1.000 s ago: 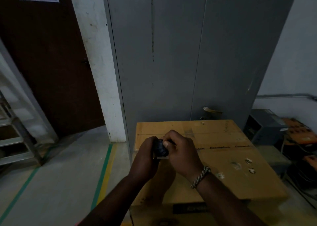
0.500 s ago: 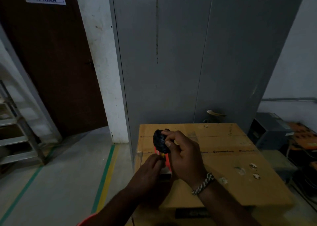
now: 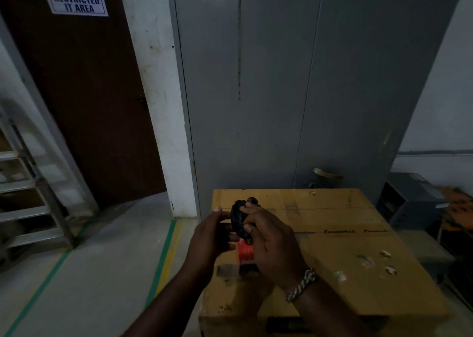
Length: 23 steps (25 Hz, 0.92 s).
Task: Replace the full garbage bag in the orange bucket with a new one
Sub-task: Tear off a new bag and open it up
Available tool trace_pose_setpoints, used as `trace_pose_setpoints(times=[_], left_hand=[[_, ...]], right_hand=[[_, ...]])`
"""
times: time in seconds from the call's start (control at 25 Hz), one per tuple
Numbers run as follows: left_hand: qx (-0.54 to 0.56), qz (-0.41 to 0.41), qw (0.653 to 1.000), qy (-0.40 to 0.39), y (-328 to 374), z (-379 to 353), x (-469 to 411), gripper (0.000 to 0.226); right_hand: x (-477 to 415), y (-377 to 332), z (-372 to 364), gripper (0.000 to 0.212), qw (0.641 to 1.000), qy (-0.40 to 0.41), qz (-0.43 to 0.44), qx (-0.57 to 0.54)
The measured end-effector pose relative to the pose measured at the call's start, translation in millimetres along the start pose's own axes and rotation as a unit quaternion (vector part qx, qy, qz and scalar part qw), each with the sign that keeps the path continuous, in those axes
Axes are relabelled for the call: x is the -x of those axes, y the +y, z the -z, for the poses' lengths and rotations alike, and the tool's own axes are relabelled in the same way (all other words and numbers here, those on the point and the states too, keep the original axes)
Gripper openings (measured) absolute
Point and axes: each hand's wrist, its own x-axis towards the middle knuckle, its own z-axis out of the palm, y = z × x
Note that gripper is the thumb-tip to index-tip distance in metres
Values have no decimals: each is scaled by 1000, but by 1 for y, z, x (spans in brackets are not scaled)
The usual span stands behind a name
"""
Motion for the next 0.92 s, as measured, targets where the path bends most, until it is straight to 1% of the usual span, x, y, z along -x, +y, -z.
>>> trace_pose_setpoints(times=[0.04, 0.12, 0.2, 0.32, 0.36, 0.44, 0.48, 0.56, 0.6, 0.64, 0.68, 0.8, 0.92], left_hand=[[51, 41, 997, -46, 10, -2, 3, 46], [77, 61, 990, -99, 23, -5, 9, 35], [87, 51, 988, -114, 29, -3, 11, 29], [86, 35, 989, -113, 33, 6, 12, 31], [81, 29, 990, -111, 34, 9, 12, 33], [67, 20, 992, -109, 35, 11, 13, 33], [61, 18, 992, -106, 35, 12, 13, 32], [60, 13, 993, -100, 36, 12, 13, 32], [62, 10, 994, -95, 35, 13, 13, 32], [61, 5, 994, -90, 35, 14, 12, 33], [60, 0, 995, -85, 34, 16, 11, 34], [74, -9, 996, -47, 36, 23, 7, 40], [110, -33, 993, -23, 44, 30, 4, 42]], right_hand=[[1, -1, -2, 22, 1000, -8, 6, 1], [4, -4, -5, 23, 999, -30, 6, -29], [4, -6, -4, 26, 996, -39, 2, -75], [3, -8, 3, 36, 994, -14, -20, -110], [0, -8, 4, 38, 995, 11, -26, -100], [-6, -8, 8, 40, 997, 62, -24, -34], [-10, -8, 9, 45, 998, 65, -21, 0], [-16, -8, 12, 61, 999, 8, -37, 18], [-17, -8, 13, 68, 998, -31, -56, 1], [-16, -8, 12, 70, 996, -57, -68, -18], [-15, -8, 11, 66, 995, -65, -66, -24], [-8, -9, 8, 35, 998, -52, -27, 8], [0, -4, 6, 22, 997, -65, -4, 29]])
